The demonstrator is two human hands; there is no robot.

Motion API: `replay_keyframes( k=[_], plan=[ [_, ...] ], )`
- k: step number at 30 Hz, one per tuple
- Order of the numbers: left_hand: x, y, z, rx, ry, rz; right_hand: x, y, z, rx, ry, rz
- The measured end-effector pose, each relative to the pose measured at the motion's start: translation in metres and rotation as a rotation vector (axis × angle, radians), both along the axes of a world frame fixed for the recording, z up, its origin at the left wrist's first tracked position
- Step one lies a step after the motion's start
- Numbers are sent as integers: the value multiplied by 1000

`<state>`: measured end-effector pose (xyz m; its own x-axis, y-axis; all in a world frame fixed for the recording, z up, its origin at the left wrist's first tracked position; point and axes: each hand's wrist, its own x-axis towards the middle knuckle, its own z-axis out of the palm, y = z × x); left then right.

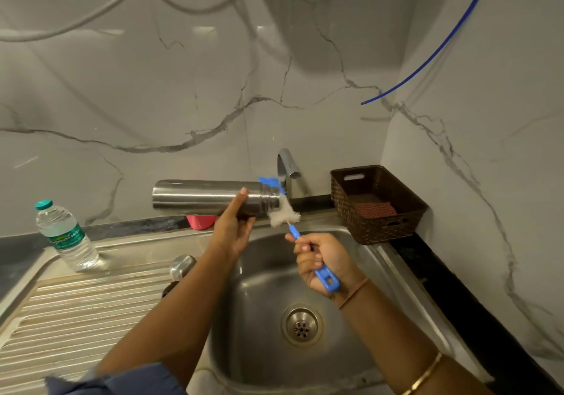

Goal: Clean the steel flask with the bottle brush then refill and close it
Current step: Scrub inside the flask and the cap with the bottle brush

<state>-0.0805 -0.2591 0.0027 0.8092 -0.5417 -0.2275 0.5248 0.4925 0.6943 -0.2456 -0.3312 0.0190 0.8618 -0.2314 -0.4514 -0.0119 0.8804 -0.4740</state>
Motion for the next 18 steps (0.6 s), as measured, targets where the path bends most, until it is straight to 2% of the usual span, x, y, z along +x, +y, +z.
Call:
replay_keyframes(
  k=[7,9,10,14,18],
  plan=[
    [26,12,-8,48,-69,99,-6,13,-7,-7,33,88],
    [27,12,-7,34,-56,66,5,9,-7,-112,79,66],
    [24,13,-6,42,-44,51,11,5,-8,-235,139,52],
    [12,28,-21,163,-21,-9,23,-15,-11,-946,458,66],
    [10,48,-42,201,-49,6,33,-35,-4,-1616,566,249]
  ],
)
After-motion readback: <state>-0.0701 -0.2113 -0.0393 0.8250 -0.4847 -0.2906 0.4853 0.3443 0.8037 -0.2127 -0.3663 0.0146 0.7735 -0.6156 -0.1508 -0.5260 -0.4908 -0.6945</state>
